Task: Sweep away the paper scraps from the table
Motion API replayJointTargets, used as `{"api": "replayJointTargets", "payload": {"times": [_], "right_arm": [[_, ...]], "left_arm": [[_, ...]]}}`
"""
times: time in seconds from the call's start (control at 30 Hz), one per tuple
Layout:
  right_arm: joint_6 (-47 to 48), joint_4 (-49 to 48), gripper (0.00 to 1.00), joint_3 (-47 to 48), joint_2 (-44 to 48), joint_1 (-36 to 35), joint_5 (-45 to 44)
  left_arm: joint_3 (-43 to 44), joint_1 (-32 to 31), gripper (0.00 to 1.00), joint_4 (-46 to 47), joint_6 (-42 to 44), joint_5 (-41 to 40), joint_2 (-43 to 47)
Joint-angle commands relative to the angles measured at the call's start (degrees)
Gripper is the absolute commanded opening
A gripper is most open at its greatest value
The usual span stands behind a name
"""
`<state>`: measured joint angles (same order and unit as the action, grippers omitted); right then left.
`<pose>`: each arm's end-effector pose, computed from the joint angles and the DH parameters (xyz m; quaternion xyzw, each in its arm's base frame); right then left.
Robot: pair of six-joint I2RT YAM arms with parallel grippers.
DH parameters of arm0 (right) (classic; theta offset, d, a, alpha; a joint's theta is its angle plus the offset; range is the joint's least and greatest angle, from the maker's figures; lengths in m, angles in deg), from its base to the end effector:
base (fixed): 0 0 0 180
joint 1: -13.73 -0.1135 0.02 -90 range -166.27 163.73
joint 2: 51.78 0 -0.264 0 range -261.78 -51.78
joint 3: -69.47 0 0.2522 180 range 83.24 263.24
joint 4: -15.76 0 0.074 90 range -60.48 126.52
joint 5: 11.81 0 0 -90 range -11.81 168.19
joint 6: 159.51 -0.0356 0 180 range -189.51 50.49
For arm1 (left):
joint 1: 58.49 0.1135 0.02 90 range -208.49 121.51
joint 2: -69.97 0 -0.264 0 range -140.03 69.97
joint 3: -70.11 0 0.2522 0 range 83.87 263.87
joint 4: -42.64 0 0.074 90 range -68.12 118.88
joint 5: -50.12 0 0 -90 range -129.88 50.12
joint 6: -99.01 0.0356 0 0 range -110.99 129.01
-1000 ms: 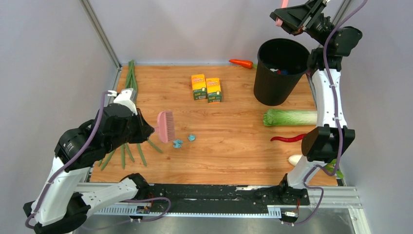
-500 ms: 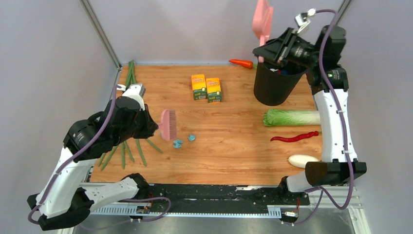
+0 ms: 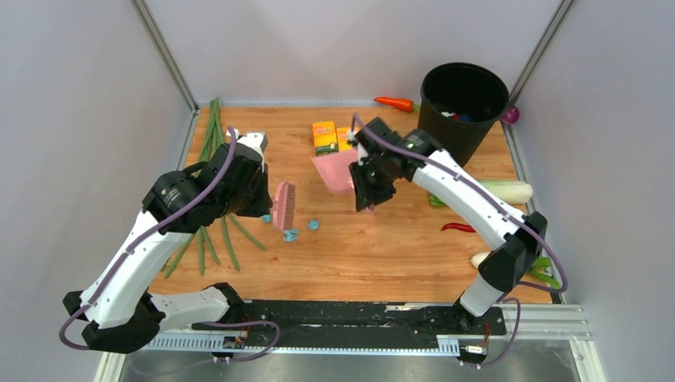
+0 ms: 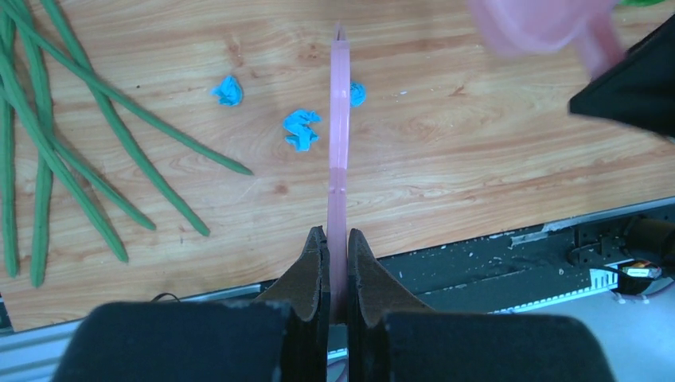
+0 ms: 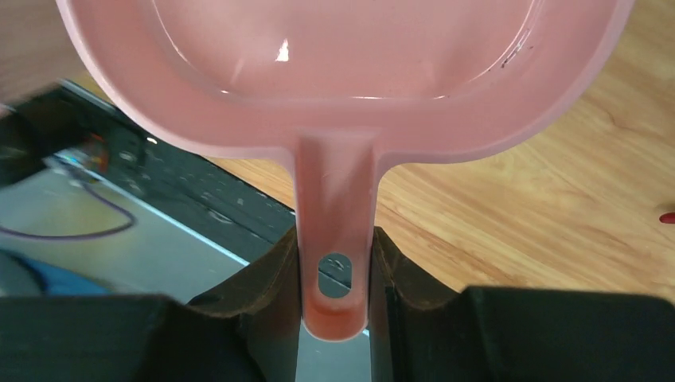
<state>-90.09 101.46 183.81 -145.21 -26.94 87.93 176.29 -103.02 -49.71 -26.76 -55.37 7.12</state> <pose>0.2372 0.2117 0.3683 -0.1878 0.9542 0.1821 0.1449 0.1165 -0.1012 0.4397 0.0239 0.9291 -0.1272 0.3465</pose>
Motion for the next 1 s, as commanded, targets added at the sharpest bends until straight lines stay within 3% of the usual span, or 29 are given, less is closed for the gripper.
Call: {"api": "replayJointTargets", "payload": {"times": [0.0,0.47,0.8,0.97], "right_arm": [[2.12,8.13,0.0,-3.71,-0.61,-5.65,-9.21],[-0.95,3.12,0.0,-22.86,4.65,-15.31,-5.52],[-2.19,-5.4,0.0,-32.18,7.64,-22.18,-3.5],[-3.41,-10.76,0.0,-37.46,10.98,-22.53,-2.97]], "left_arm": [[1.71,-0.03,0.0,-1.92,1.84,-0.6,-0.25],[-3.12,0.06,0.0,1.77,2.8,-2.62,-1.04],[-2.6,1.64,0.0,6.33,10.44,-5.26,-10.97],[-3.13,3.75,0.0,10.55,15.19,-2.54,-15.27]]}}
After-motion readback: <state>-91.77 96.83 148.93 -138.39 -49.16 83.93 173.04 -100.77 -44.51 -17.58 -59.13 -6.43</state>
